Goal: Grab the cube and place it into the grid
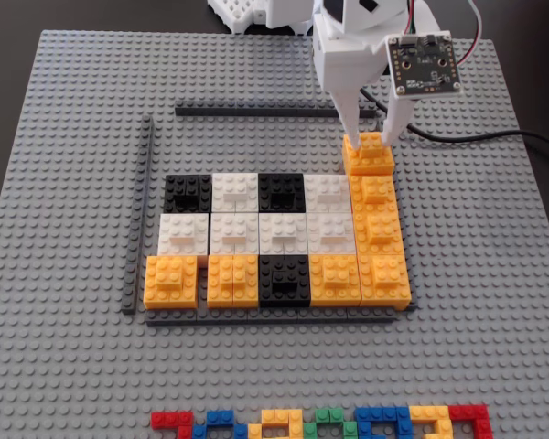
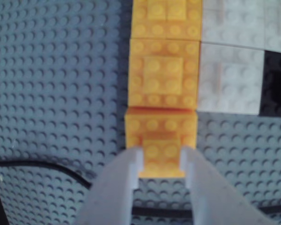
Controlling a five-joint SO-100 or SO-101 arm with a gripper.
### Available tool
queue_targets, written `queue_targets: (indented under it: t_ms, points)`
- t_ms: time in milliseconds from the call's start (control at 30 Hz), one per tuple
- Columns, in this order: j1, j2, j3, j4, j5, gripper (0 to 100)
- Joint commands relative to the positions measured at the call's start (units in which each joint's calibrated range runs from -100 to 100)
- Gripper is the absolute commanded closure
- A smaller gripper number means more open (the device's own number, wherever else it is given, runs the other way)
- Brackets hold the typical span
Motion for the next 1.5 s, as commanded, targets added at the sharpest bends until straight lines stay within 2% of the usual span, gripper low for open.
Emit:
queue_targets:
  t_ms: [0, 767, 1467]
  points:
    - [0.1, 0.1, -0.2, -1.0, -0.1, 100]
    - [1.2, 0.2, 1.7, -3.3, -0.4, 98]
    - [1.7, -1.7, 3.5, -3.5, -0.2, 84]
